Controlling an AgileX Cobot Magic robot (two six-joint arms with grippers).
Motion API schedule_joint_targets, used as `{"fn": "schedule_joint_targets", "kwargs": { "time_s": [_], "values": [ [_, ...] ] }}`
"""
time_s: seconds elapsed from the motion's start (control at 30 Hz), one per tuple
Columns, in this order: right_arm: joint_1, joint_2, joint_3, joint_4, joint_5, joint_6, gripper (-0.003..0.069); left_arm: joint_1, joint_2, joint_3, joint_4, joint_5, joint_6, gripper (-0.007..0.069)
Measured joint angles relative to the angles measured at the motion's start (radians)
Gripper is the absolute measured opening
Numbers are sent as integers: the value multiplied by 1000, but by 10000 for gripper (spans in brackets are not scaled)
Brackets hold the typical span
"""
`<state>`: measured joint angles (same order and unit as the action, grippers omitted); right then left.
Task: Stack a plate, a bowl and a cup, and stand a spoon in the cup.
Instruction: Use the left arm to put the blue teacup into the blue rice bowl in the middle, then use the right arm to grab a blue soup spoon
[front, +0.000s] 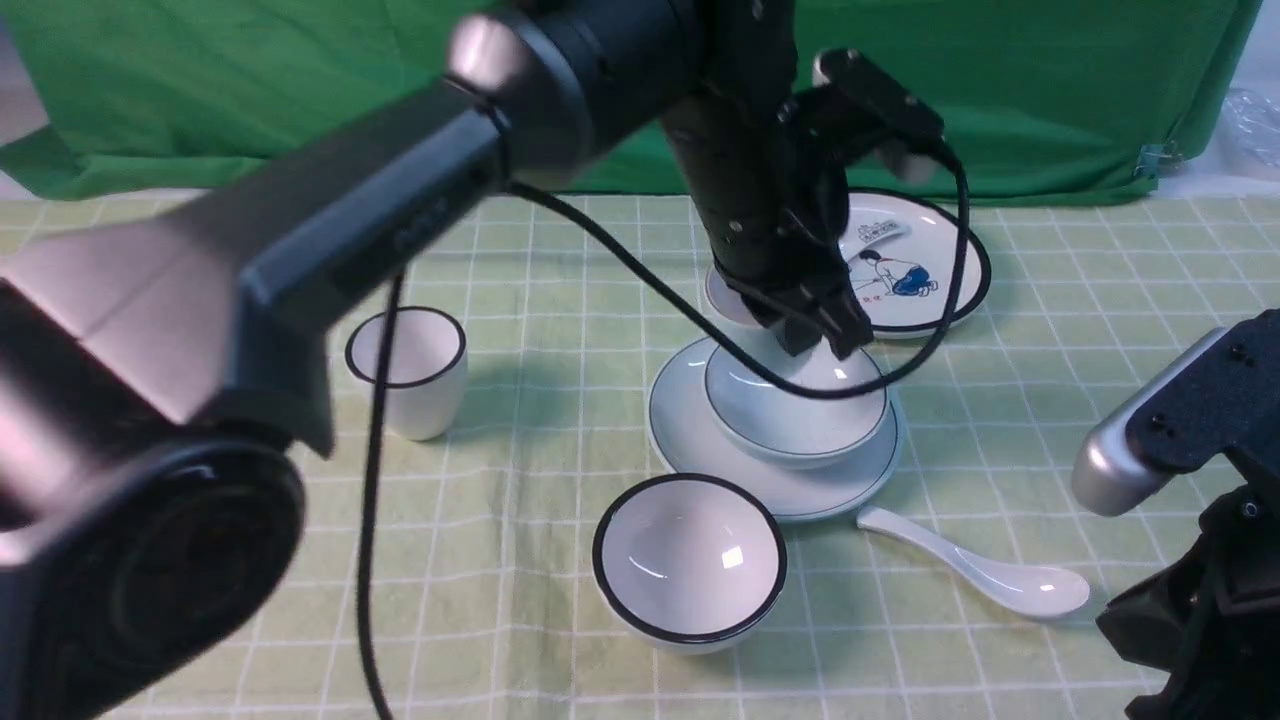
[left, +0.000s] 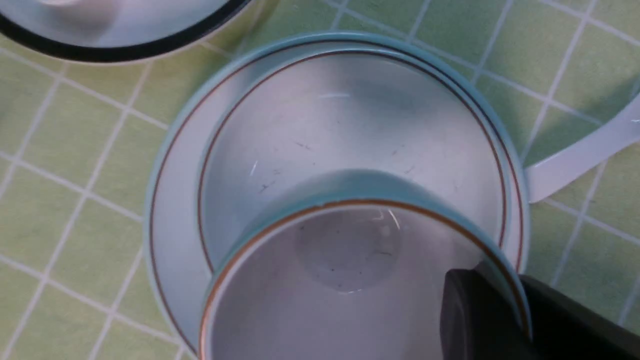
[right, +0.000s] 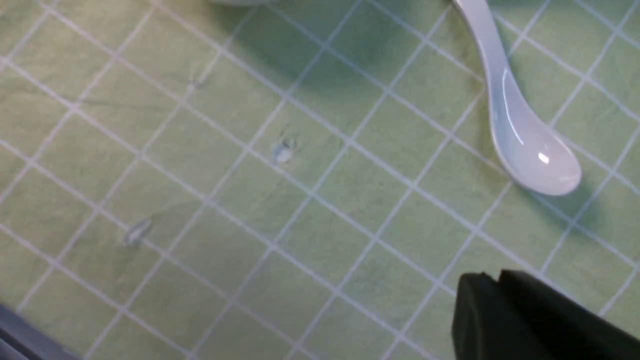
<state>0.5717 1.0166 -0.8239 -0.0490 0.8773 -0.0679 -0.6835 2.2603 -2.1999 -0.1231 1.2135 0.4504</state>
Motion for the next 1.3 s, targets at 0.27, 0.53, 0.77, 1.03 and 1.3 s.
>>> {"fn": "schedule_joint_targets", "kwargs": {
  "time_s": [0.27, 0.53, 0.77, 1.03, 1.3],
  "values": [
    [0, 0, 0, -24, 21, 1, 80, -7, 104, -68, 19, -18, 19, 43],
    [0, 0, 0, -25, 20, 1, 92, -9, 133, -79, 36, -45, 21, 44],
    [-1, 0, 0, -67, 20, 48, 282, -9, 134, -80, 8, -46, 26, 127],
    [-107, 75, 0, -89, -28, -17, 464, -9, 26, -77, -1, -1, -39, 404],
    [-171, 382, -84, 129, -106, -300, 461, -9, -353, 37, -7, -3, -198, 260]
  ]
}}
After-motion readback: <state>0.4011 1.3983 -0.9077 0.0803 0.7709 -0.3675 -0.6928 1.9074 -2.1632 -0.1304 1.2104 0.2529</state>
